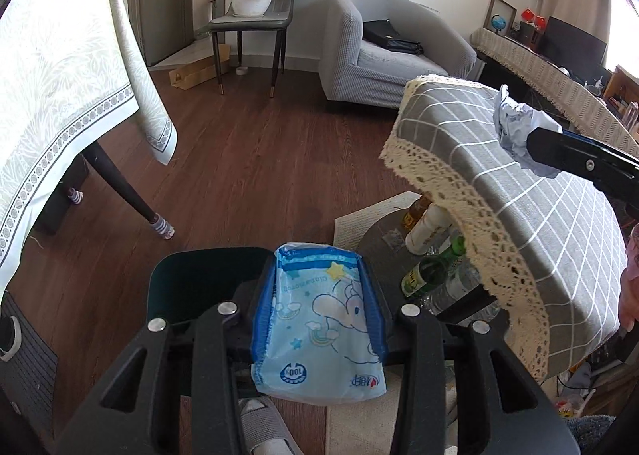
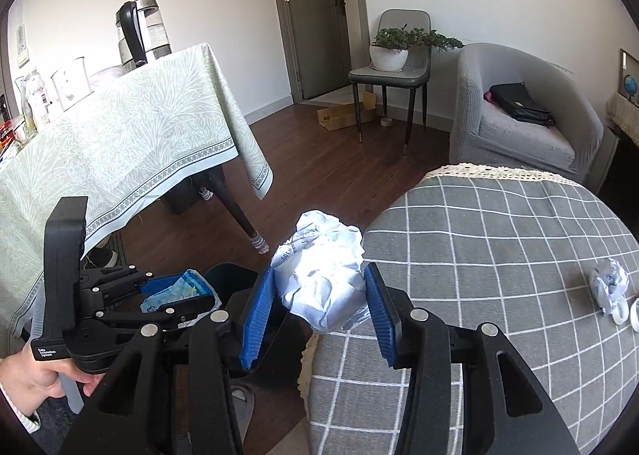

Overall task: Collect trash
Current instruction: 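Carry the tissue pack and paper ball over the teal trash bin, then open the left gripper while the right gripper opens, dropping pack and paper ball into the bin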

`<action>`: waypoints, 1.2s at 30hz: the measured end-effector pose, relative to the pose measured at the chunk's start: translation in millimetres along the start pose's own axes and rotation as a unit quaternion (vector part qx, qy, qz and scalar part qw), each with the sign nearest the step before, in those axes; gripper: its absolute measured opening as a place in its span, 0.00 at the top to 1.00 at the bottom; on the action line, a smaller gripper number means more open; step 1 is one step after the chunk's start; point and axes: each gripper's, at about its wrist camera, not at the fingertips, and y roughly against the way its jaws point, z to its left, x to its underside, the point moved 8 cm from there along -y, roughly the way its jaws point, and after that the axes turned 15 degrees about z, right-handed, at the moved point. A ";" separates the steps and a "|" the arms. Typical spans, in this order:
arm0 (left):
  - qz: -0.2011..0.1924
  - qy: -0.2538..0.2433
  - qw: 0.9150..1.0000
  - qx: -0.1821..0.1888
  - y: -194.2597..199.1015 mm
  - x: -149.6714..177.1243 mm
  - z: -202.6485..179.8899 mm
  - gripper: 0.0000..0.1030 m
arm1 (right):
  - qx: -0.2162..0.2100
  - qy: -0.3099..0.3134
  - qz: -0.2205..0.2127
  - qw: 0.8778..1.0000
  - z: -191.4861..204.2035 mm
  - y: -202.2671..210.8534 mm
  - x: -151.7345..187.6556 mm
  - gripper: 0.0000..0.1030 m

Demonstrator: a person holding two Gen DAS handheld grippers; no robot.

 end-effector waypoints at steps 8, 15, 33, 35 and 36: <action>0.052 0.029 0.998 -0.024 -36.3 12.6 51.7 0.59 | -0.037 0.016 0.014 0.999 41.0 -33.2 -15.1 0.55; 0.095 0.067 0.993 -0.029 -65.5 27.3 94.8 0.59 | -0.056 0.037 0.047 0.997 83.4 -74.3 -21.9 0.55; 0.133 0.104 0.985 -0.031 -82.8 47.7 140.4 0.36 | -0.072 0.040 0.099 0.992 115.8 -136.4 -23.0 0.55; 0.121 0.109 0.986 -0.029 -76.2 45.3 144.1 0.33 | -0.072 0.039 0.107 0.991 115.6 -144.1 -21.2 0.55; 0.116 0.112 0.987 -0.028 -73.5 43.9 144.1 0.32 | -0.070 0.038 0.112 0.991 115.5 -148.4 -19.9 0.55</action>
